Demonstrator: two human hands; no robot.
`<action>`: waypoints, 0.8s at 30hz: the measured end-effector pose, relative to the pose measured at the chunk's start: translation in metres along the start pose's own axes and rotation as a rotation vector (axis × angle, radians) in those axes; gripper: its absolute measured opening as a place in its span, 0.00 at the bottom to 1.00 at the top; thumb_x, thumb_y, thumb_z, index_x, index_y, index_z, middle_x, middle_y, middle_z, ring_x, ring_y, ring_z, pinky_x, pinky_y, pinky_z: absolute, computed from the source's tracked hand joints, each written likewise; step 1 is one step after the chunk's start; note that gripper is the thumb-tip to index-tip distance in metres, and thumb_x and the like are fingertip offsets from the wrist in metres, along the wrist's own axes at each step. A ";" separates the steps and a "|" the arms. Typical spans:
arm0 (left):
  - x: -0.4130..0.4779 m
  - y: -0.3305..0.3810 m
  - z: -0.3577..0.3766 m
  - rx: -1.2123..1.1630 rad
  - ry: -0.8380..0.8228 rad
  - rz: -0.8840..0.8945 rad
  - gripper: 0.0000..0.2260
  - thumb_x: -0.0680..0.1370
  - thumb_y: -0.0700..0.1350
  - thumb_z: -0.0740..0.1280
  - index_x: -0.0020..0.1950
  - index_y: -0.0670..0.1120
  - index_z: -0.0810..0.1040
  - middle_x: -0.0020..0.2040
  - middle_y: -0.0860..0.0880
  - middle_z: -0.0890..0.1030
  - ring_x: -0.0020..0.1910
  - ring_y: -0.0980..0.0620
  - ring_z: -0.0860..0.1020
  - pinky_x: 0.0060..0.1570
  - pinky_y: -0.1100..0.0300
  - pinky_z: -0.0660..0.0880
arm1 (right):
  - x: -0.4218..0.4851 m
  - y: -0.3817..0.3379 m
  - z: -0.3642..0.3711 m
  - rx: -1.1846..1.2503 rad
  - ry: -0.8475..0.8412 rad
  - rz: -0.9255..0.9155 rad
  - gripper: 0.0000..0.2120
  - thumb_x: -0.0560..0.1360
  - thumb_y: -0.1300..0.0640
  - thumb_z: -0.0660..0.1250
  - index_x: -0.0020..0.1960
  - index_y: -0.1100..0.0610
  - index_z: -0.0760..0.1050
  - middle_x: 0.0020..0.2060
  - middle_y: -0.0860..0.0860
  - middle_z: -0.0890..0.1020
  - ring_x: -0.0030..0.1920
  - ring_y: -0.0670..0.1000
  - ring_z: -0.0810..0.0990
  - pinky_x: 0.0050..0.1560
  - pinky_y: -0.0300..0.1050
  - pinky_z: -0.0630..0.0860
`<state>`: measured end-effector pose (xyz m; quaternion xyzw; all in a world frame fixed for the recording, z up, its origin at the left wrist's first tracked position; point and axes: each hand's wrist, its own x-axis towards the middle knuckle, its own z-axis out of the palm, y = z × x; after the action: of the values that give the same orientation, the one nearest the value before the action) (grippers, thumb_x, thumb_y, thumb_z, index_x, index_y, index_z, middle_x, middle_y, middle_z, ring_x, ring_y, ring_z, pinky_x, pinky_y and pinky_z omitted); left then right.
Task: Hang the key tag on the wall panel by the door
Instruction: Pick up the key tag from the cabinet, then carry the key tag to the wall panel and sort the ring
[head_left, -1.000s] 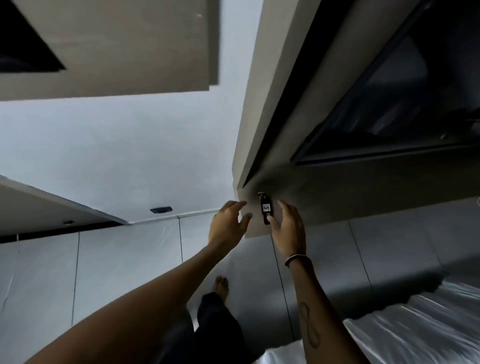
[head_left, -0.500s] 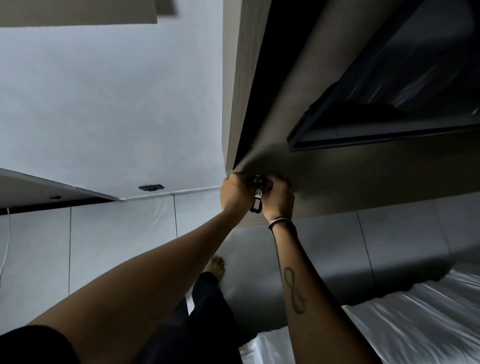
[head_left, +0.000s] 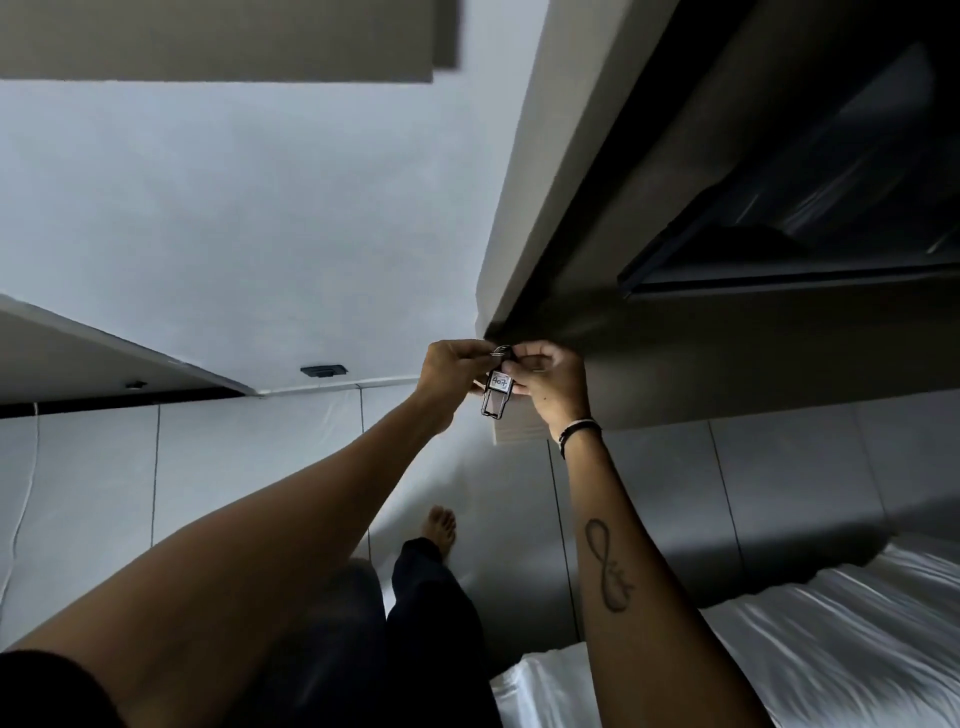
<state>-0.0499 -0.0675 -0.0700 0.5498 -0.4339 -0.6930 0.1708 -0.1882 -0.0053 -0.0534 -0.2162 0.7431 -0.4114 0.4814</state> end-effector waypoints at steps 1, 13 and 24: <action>-0.008 0.005 -0.013 -0.009 -0.013 0.016 0.08 0.80 0.35 0.72 0.46 0.47 0.86 0.32 0.54 0.85 0.30 0.56 0.81 0.33 0.63 0.79 | -0.007 -0.008 0.009 0.008 -0.010 -0.011 0.10 0.76 0.73 0.71 0.57 0.71 0.79 0.39 0.54 0.83 0.39 0.51 0.83 0.36 0.36 0.84; -0.120 0.084 -0.217 -0.154 0.005 0.242 0.09 0.80 0.39 0.74 0.57 0.36 0.87 0.49 0.42 0.88 0.46 0.46 0.87 0.45 0.60 0.83 | -0.099 -0.139 0.152 0.013 -0.255 -0.294 0.16 0.70 0.66 0.80 0.56 0.64 0.81 0.42 0.61 0.87 0.40 0.55 0.88 0.42 0.50 0.87; -0.224 0.206 -0.340 -0.244 0.035 0.636 0.10 0.82 0.35 0.69 0.51 0.45 0.89 0.42 0.49 0.89 0.40 0.54 0.85 0.45 0.63 0.82 | -0.202 -0.308 0.246 -0.044 -0.366 -0.629 0.08 0.75 0.66 0.76 0.52 0.67 0.81 0.38 0.53 0.84 0.35 0.45 0.84 0.36 0.39 0.83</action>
<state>0.2853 -0.1642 0.2242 0.3742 -0.4945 -0.6424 0.4504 0.0986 -0.1341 0.2587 -0.5149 0.5504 -0.4776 0.4515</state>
